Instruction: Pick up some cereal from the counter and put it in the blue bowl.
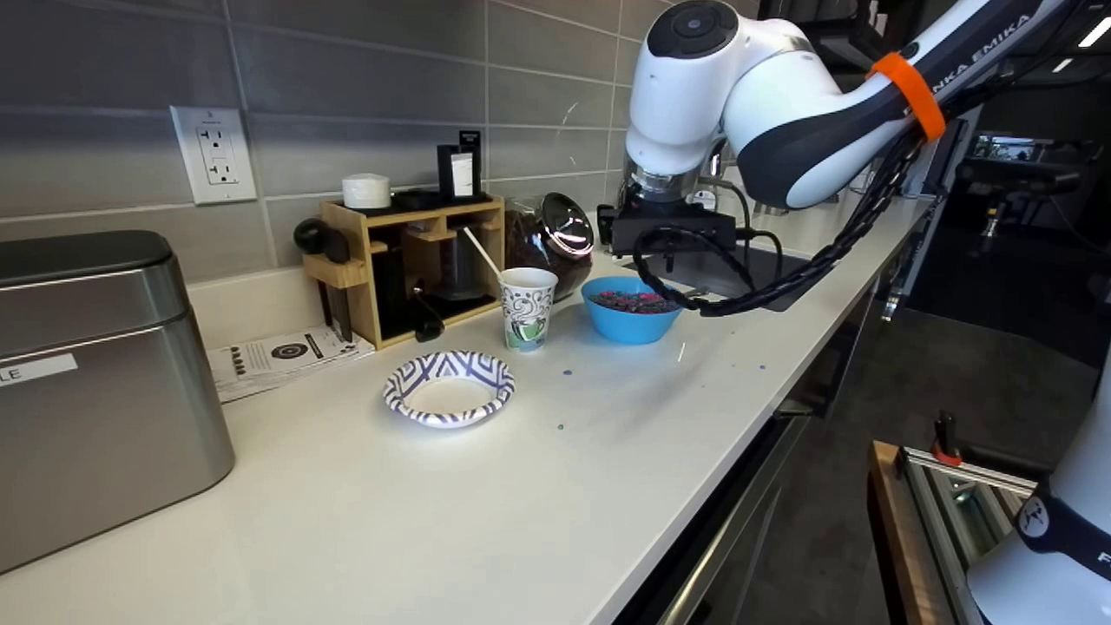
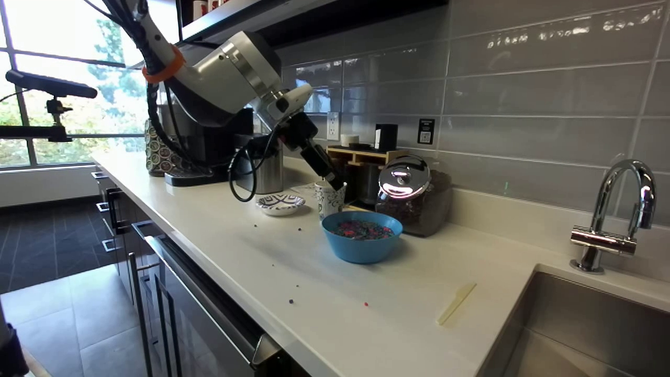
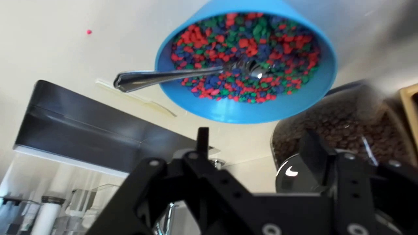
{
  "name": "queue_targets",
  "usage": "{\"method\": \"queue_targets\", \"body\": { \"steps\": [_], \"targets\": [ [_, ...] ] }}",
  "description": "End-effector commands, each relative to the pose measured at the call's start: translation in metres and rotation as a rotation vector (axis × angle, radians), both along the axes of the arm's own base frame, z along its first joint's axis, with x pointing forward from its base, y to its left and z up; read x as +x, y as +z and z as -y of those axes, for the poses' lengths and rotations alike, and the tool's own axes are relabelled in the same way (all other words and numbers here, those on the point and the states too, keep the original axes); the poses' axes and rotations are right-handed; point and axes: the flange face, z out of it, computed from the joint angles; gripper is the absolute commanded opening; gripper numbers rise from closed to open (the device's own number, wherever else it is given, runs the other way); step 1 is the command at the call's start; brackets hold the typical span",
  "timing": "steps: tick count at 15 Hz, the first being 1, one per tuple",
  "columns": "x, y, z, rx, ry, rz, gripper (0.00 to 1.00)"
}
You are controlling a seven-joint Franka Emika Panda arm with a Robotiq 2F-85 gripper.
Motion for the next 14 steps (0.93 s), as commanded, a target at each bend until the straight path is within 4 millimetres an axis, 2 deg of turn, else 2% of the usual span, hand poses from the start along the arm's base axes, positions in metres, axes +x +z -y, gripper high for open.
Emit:
{"method": "queue_targets", "body": {
  "steps": [1, 6, 9, 10, 11, 14],
  "targets": [
    [-0.013, 0.008, -0.029, 0.109, 0.146, -0.08, 1.0],
    [-0.042, 0.033, -0.076, 0.233, 0.368, -0.221, 1.0],
    [-0.06, 0.05, -0.095, 0.34, 0.494, -0.293, 1.0],
    [-0.063, 0.053, -0.099, 0.369, 0.533, -0.32, 1.0],
    [-0.045, 0.047, -0.095, 0.306, 0.462, -0.281, 1.0],
    [-0.055, 0.057, -0.1, 0.337, 0.517, -0.301, 1.0]
  ]
}}
